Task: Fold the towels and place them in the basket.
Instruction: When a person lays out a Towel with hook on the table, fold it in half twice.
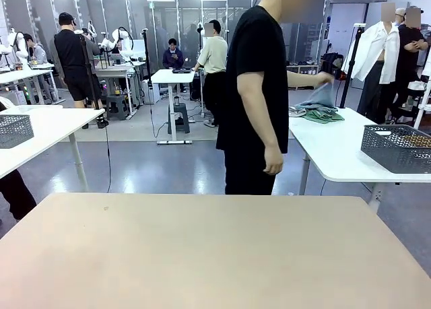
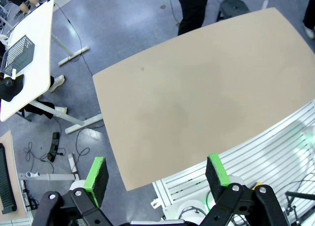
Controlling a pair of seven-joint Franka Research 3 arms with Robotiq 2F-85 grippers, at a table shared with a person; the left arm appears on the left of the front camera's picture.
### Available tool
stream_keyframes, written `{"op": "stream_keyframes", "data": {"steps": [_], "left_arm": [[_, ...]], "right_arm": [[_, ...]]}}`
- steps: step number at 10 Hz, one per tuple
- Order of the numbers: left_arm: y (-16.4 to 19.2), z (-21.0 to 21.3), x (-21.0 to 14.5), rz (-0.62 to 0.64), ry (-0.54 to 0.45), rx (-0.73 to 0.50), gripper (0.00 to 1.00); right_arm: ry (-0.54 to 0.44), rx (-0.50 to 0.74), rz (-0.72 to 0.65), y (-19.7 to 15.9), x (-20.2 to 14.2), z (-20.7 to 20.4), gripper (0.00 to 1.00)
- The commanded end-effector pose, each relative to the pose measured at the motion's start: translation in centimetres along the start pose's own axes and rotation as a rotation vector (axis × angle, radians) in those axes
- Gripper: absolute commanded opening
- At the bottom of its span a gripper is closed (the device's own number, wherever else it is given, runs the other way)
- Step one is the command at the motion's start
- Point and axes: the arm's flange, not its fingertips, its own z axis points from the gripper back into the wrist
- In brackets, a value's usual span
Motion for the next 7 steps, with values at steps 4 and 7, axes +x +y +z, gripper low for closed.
{"op": "stream_keyframes", "data": {"steps": [4,7], "left_arm": [[-0.14,0.57,-0.18,-0.006,-0.007,0.005,1.00],[-0.14,0.57,-0.18,-0.006,-0.007,0.005,1.00]], "right_arm": [[0.001,0.000,-0.001,-0.06,0.11,-0.03,1.00],[0.001,0.000,-0.001,-0.06,0.11,-0.03,1.00]]}}
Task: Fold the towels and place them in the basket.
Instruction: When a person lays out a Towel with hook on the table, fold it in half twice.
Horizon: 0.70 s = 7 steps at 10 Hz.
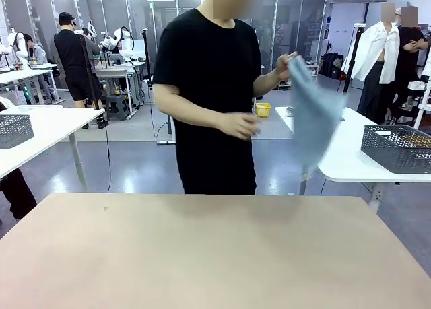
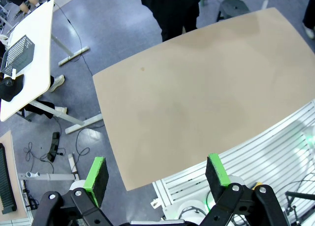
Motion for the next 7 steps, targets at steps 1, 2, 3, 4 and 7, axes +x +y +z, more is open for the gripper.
{"op": "stream_keyframes", "data": {"steps": [1,2,3,4,7], "left_arm": [[-0.14,0.57,-0.18,-0.006,-0.007,0.005,1.00],[-0.14,0.57,-0.18,-0.006,-0.007,0.005,1.00],[-0.14,0.57,-0.18,-0.006,-0.007,0.005,1.00],[-0.14,0.57,-0.18,-0.006,-0.007,0.005,1.00],[-0.14,0.57,-0.18,-0.006,-0.007,0.005,1.00]], "right_arm": [[0.001,0.000,-0.001,-0.06,0.11,-0.03,1.00],[0.001,0.000,-0.001,-0.06,0.11,-0.03,1.00],[0.001,0.000,-0.001,-0.06,0.11,-0.03,1.00],[0.001,0.000,-0.001,-0.06,0.11,-0.03,1.00],[0.001,0.000,-0.001,-0.06,0.11,-0.03,1.00]]}}
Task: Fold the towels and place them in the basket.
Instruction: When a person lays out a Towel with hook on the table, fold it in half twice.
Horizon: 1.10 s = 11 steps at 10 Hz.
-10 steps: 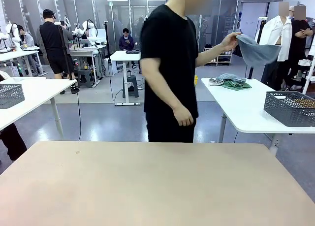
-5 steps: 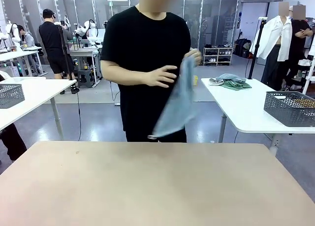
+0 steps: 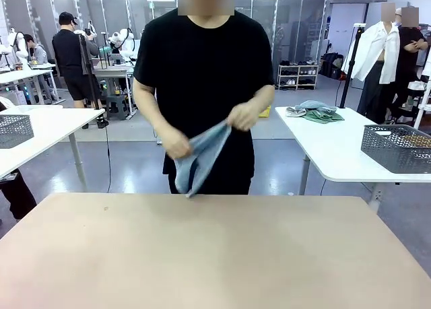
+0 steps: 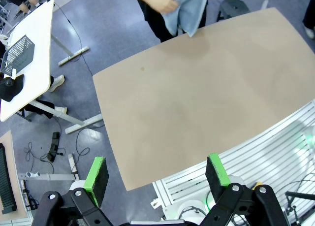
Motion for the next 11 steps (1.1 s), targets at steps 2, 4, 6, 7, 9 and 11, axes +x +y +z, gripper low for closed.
{"op": "stream_keyframes", "data": {"steps": [2,4,6,7,9,11], "left_arm": [[-0.14,0.57,-0.18,-0.006,-0.007,0.005,1.00],[-0.14,0.57,-0.18,-0.006,-0.007,0.005,1.00],[-0.14,0.57,-0.18,-0.006,-0.007,0.005,1.00],[-0.14,0.57,-0.18,-0.006,-0.007,0.005,1.00],[-0.14,0.57,-0.18,-0.006,-0.007,0.005,1.00],[-0.14,0.57,-0.18,-0.006,-0.007,0.005,1.00]], "right_arm": [[0.001,0.000,-0.001,-0.06,0.11,-0.03,1.00],[0.001,0.000,-0.001,-0.06,0.11,-0.03,1.00],[0.001,0.000,-0.001,-0.06,0.11,-0.03,1.00],[0.001,0.000,-0.001,-0.06,0.11,-0.03,1.00],[0.001,0.000,-0.001,-0.06,0.11,-0.03,1.00],[0.001,0.000,-0.001,-0.06,0.11,-0.03,1.00]]}}
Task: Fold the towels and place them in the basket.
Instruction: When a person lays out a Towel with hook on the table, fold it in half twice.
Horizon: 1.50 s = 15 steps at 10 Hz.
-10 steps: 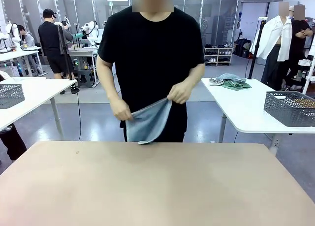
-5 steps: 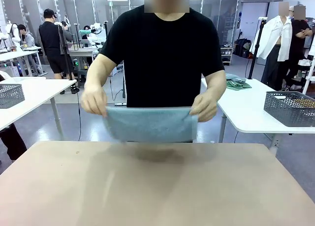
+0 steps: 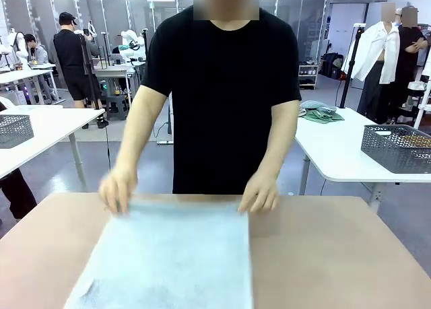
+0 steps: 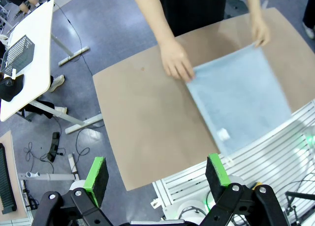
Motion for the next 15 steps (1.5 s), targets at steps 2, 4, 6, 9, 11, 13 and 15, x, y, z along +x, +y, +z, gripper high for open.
{"op": "stream_keyframes", "data": {"steps": [2,4,6,9,11,13,15], "left_arm": [[-0.14,0.57,-0.18,-0.006,-0.007,0.005,1.00],[-0.14,0.57,-0.18,-0.006,-0.007,0.005,1.00],[-0.14,0.57,-0.18,-0.006,-0.007,0.005,1.00],[-0.14,0.57,-0.18,-0.006,-0.007,0.005,1.00],[-0.14,0.57,-0.18,-0.006,-0.007,0.005,1.00],[-0.14,0.57,-0.18,-0.006,-0.007,0.005,1.00],[-0.14,0.57,-0.18,-0.006,-0.007,0.005,1.00]], "right_arm": [[0.001,0.000,-0.001,-0.06,0.11,-0.03,1.00],[0.001,0.000,-0.001,-0.06,0.11,-0.03,1.00],[0.001,0.000,-0.001,-0.06,0.11,-0.03,1.00],[0.001,0.000,-0.001,-0.06,0.11,-0.03,1.00],[0.001,0.000,-0.001,-0.06,0.11,-0.03,1.00],[0.001,0.000,-0.001,-0.06,0.11,-0.03,1.00],[0.001,0.000,-0.001,-0.06,0.11,-0.03,1.00]]}}
